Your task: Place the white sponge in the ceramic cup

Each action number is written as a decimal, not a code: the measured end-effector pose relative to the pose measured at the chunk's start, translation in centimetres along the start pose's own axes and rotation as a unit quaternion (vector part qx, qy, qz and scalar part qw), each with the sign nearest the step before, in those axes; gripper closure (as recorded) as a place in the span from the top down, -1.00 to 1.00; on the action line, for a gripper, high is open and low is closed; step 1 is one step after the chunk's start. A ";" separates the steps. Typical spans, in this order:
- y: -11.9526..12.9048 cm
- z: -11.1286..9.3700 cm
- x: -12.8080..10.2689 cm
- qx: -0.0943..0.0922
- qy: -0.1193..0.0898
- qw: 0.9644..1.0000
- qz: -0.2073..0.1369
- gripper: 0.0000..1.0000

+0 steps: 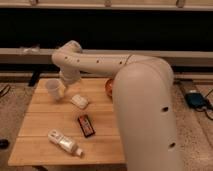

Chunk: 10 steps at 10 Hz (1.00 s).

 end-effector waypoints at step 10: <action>-5.1 9.1 0.9 -0.042 0.052 0.998 -0.018 0.60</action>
